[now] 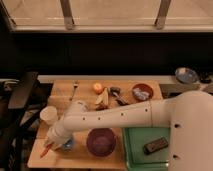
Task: Place pepper in metal cup
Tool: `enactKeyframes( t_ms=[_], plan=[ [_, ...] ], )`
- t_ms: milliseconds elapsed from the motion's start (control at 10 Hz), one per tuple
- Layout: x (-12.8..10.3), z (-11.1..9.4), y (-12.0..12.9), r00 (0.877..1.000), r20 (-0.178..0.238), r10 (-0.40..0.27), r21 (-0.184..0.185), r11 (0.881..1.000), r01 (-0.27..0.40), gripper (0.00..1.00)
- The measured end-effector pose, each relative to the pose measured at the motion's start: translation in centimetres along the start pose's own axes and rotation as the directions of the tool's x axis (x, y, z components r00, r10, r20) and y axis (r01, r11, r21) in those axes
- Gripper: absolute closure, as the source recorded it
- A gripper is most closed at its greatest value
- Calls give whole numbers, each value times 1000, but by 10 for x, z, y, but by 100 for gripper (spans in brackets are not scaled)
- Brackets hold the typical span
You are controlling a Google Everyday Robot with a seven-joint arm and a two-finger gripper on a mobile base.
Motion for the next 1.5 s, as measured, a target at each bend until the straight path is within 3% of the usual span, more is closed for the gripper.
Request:
enactKeyframes(
  t_ms=[100, 900, 1300, 1400, 1500],
  plan=[
    [0, -1, 0, 1000, -2, 1, -1, 1000, -1, 35],
    [8, -13, -1, 999, -44, 6, -15, 1000, -6, 35],
    [29, -60, -24, 991, -135, -8, -36, 999, 3, 35],
    [40, -73, -28, 986, -164, -1, -26, 1000, -3, 35],
    [39, -72, -27, 987, -162, -3, -28, 1000, -1, 35]
  ],
)
